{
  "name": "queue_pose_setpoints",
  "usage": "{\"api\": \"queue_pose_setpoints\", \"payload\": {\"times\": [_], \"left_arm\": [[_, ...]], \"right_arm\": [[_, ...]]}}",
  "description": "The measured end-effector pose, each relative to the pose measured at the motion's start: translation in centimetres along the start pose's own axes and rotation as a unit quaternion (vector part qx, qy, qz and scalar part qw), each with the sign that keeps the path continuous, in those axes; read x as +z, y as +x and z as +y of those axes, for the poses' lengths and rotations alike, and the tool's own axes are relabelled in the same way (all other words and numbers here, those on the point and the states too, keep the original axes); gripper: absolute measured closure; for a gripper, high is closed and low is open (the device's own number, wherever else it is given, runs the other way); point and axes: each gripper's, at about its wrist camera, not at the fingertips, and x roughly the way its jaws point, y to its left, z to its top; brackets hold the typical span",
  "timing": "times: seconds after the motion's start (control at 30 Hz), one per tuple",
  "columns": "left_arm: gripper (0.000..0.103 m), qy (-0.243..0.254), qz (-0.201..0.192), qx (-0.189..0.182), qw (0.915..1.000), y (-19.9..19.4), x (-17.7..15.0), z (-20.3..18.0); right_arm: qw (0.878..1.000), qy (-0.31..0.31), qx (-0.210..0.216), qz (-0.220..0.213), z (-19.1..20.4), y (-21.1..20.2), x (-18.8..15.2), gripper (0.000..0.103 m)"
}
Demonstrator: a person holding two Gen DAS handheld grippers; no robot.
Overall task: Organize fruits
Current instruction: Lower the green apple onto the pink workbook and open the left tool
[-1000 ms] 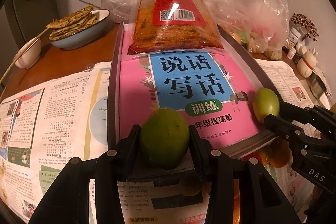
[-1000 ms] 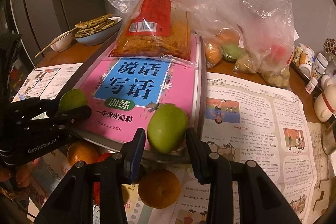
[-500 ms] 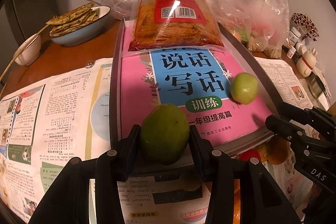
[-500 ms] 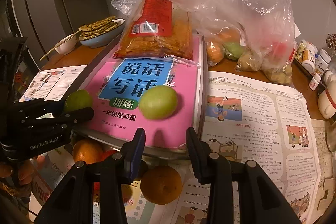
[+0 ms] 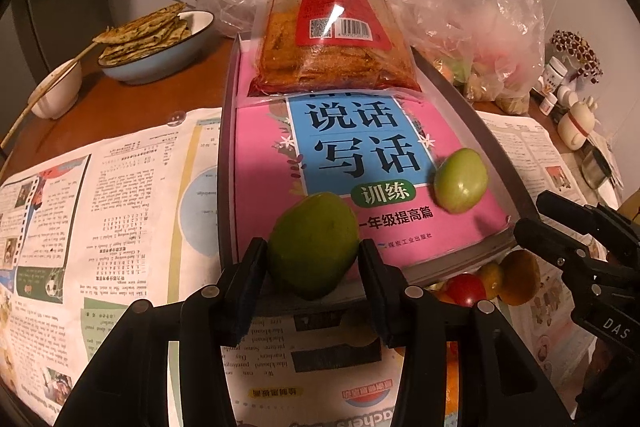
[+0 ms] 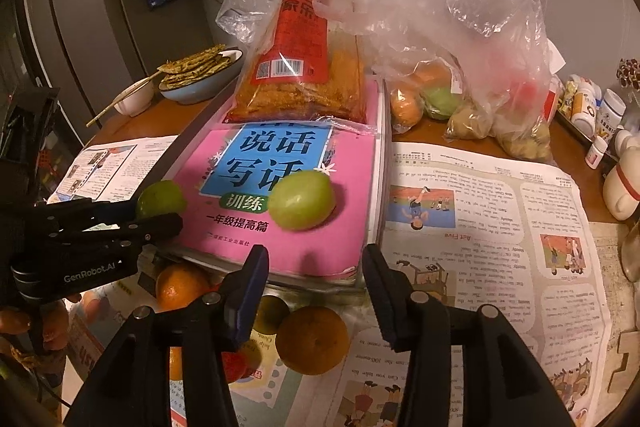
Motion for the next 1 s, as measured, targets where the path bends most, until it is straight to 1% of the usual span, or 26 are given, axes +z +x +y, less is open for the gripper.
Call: {"api": "queue_pose_setpoints", "payload": {"times": [0.07, 0.17, 0.47, 0.57, 0.7, 0.83, 0.9, 1.0], "left_arm": [[0.052, -0.001, -0.004, -0.003, 1.0, -0.3, -0.1, 0.0], [0.049, 0.0, -0.006, -0.004, 1.0, -0.4, -0.1, 0.0], [0.044, -0.003, -0.02, -0.007, 0.9998, -1.5, -0.1, 0.0], [0.041, -0.004, -0.021, -0.009, 0.9997, -1.7, -0.1, -0.1], [0.04, -0.001, -0.024, -0.008, 0.9997, -2.2, -0.2, -0.2], [0.034, -0.006, -0.031, -0.015, 0.9994, -2.9, -0.2, -0.3], [0.033, -0.012, -0.033, -0.022, 0.9991, -3.2, -0.1, -0.3], [0.03, -0.014, -0.042, -0.019, 0.9989, -3.8, 0.0, -0.4]], "right_arm": [[1.0, 0.003, 0.001, -0.005, -0.1, -0.3, 0.0, 0.052], [1.0, 0.008, 0.001, -0.008, -0.3, -0.5, 0.0, 0.046], [1.0, 0.013, 0.001, -0.02, -0.7, -1.5, 0.0, 0.046], [1.0, 0.015, 0.0, -0.022, -0.8, -1.7, -0.1, 0.043], [0.999, 0.021, -0.002, -0.027, -1.4, -2.1, -0.2, 0.043], [0.999, 0.028, -0.005, -0.03, -2.0, -2.4, -0.2, 0.043], [0.999, 0.032, -0.004, -0.033, -2.2, -2.6, -0.2, 0.038], [0.998, 0.04, -0.006, -0.041, -2.6, -3.1, -0.2, 0.033]]}}
